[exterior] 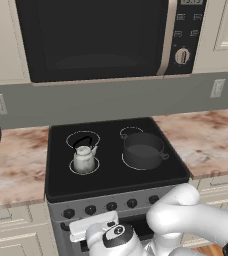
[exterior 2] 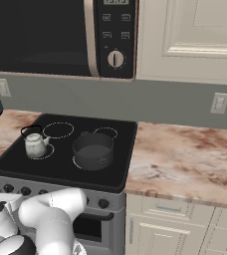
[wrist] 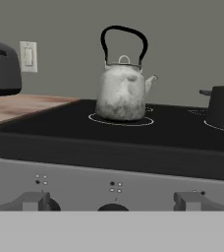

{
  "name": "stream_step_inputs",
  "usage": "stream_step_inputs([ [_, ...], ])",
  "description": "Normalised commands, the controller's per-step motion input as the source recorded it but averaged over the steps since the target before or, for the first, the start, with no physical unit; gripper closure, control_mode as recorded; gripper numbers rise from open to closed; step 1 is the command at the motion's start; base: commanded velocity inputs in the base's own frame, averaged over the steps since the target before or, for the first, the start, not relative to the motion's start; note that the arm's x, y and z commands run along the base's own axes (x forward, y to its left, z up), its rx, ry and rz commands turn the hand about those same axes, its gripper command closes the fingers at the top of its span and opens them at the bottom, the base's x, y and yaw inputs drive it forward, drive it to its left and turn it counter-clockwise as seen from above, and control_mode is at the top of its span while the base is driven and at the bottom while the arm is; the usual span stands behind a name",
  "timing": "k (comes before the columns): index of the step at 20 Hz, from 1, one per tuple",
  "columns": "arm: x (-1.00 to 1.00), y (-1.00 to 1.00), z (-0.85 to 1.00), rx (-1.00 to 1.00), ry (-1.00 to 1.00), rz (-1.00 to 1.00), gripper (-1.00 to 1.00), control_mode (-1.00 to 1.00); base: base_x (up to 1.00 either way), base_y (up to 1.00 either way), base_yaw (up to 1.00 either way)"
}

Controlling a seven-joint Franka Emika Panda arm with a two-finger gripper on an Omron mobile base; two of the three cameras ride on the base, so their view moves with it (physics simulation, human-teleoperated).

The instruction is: Pick the kettle from the counter and place it on a stove burner. Then turn the burner on.

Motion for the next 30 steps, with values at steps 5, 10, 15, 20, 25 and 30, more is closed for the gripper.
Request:
stream_step_inputs([
  [5,0.0,0.17,-0.22,0.03,0.0,0.0,-1.0,-1.0,0.0,0.0,0.0],
  [10,-0.01,0.03,0.0,0.0,0.0,0.0,-1.0,-1.0,0.0,0.0,0.0],
  [15,0.07,0.28,-0.01,0.0,-0.01,0.0,-1.0,-1.0,0.0,0.0,0.0],
  [20,0.22,0.13,0.0,0.0,-0.01,-0.02,-1.0,-1.0,0.0,0.0,0.0],
  [25,0.24,0.11,-0.03,-0.01,0.0,-0.03,-1.0,-1.0,0.0,0.0,0.0],
  [30,0.17,0.17,-0.25,-0.02,0.0,-0.01,-1.0,-1.0,0.0,0.0,0.0],
])
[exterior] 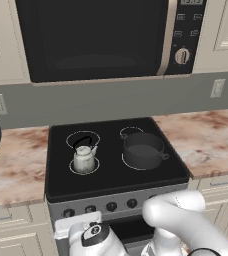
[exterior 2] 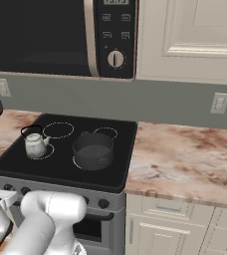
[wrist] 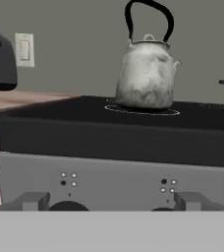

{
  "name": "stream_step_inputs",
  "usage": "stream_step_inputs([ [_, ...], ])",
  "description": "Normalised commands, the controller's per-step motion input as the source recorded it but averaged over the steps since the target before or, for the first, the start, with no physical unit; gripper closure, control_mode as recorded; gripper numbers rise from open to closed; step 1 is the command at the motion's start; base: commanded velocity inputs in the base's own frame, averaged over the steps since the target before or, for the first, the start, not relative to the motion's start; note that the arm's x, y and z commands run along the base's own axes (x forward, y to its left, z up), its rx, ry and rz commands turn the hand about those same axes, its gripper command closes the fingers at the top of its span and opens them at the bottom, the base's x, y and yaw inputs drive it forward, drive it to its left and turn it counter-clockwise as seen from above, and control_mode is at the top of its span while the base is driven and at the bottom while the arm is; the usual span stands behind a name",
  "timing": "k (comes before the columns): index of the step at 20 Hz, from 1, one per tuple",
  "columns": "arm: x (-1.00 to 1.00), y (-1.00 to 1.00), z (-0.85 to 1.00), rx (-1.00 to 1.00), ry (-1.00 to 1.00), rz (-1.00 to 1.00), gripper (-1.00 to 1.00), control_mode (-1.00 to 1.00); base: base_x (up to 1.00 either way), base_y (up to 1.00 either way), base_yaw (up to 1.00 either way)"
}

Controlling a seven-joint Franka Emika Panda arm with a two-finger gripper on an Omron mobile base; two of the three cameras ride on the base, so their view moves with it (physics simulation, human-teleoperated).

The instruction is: Pick the kettle from the counter and place it on a stove burner. Then turn the burner on.

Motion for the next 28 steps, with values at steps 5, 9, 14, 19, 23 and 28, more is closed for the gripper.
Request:
stream_step_inputs([
  [5,0.08,0.27,-0.35,-0.06,0.0,0.0,-1.0,-1.0,0.0,0.0,0.0],
  [9,0.01,0.19,-0.22,-0.05,0.0,0.0,-1.0,-1.0,0.0,0.0,0.0],
  [14,0.0,0.0,0.0,0.0,0.0,0.0,-1.0,-1.0,0.0,0.0,0.0],
  [19,0.02,0.0,-0.06,-0.04,0.0,0.0,-1.0,-1.0,0.0,0.0,0.0],
  [23,0.1,0.0,-0.06,-0.03,-0.01,0.0,-1.0,-1.0,0.0,0.0,0.0],
  [28,0.19,0.0,-0.08,-0.04,0.0,0.0,-1.0,-1.0,0.0,0.0,0.0],
])
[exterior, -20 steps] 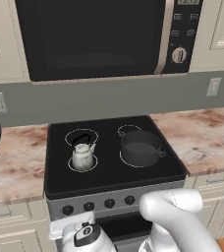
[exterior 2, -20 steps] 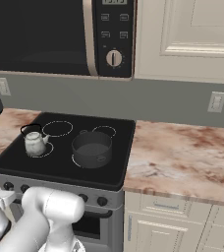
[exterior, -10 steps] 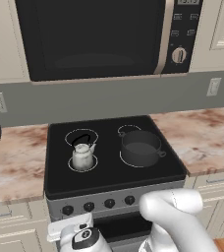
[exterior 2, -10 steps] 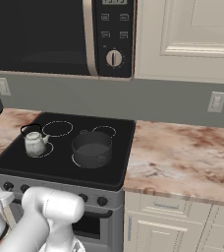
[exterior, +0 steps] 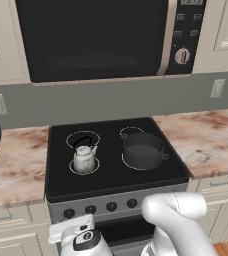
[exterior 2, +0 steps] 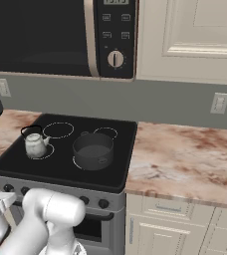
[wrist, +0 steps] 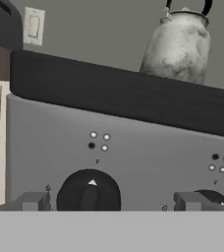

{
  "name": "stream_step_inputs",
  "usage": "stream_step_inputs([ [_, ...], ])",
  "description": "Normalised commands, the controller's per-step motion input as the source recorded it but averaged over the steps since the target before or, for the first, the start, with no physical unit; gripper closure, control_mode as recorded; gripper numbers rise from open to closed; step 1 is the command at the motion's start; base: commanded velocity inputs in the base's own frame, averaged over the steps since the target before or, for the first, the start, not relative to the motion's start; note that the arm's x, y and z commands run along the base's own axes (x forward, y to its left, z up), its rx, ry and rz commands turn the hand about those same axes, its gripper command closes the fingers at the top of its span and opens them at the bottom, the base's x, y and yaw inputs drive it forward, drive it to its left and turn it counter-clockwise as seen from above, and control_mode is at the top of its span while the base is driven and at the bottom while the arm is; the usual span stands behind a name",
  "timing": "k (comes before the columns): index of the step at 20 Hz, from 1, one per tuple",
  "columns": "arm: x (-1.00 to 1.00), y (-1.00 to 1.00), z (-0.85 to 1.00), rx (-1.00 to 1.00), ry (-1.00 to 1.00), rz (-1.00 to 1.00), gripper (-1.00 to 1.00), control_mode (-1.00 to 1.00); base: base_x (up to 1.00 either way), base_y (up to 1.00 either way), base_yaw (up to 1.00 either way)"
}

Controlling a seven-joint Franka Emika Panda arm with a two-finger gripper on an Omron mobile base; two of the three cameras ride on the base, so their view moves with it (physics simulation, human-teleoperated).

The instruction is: Pick the kettle from the counter and place it on a stove burner. Then turn the burner on.

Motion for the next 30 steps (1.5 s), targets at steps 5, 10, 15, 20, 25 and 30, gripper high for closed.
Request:
stream_step_inputs([
  [5,0.17,0.06,-0.1,-0.05,0.0,0.0,-1.0,-1.0,0.0,0.0,0.0],
  [10,0.14,0.16,-0.18,-0.07,0.0,0.0,-1.0,-1.0,0.0,0.0,0.0],
  [15,0.14,0.17,-0.14,-0.06,0.0,0.0,-1.0,-1.0,0.0,0.0,0.0],
  [20,0.2,0.06,-0.05,-0.02,0.0,0.0,-1.0,-1.0,0.0,0.0,0.0],
  [25,0.03,0.0,0.0,0.0,0.0,0.0,1.0,-1.0,0.0,0.0,0.0],
  [30,0.0,0.0,0.0,0.0,0.0,0.0,1.0,-1.0,0.0,0.0,0.0],
])
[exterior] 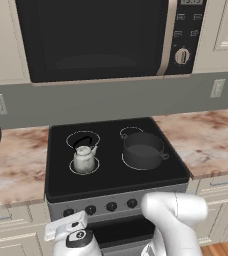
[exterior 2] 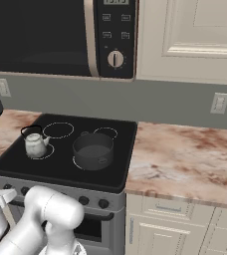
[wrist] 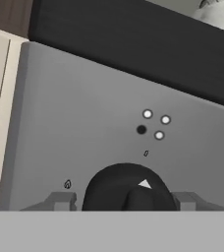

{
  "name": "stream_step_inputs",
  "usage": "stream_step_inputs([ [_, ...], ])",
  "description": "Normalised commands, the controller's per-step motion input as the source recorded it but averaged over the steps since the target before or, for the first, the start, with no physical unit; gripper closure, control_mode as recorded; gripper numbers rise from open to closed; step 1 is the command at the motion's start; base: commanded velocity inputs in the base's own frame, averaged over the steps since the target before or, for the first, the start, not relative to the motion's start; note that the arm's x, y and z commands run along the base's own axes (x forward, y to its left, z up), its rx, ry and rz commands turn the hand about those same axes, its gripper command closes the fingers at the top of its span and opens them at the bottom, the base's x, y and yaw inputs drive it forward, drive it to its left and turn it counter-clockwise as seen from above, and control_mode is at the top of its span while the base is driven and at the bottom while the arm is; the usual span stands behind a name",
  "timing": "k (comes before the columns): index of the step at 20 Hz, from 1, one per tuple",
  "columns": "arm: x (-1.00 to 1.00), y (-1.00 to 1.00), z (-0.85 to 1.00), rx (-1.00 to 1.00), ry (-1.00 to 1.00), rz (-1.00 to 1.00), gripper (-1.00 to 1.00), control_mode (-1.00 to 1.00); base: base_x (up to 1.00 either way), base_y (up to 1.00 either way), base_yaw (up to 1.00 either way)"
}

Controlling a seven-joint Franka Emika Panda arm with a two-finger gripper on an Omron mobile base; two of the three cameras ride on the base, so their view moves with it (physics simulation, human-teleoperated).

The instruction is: Pick the kettle from the counter and place it on a stove burner. Then turn the burner on.

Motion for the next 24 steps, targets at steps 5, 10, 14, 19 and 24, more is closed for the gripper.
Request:
stream_step_inputs([
  [5,0.0,0.0,0.0,0.0,0.0,0.0,1.0,-1.0,0.0,0.0,0.0],
  [10,0.0,0.03,-0.02,-0.04,0.01,0.06,1.0,-1.0,0.0,0.0,0.0],
  [14,0.0,0.14,-0.2,-0.14,0.08,0.2,1.0,-1.0,0.0,0.0,0.0],
  [19,0.0,0.14,-0.35,-0.19,0.16,0.26,1.0,-1.0,0.0,0.0,0.0],
  [24,0.0,0.08,-0.48,-0.2,0.23,0.29,1.0,-1.0,0.0,0.0,0.0],
])
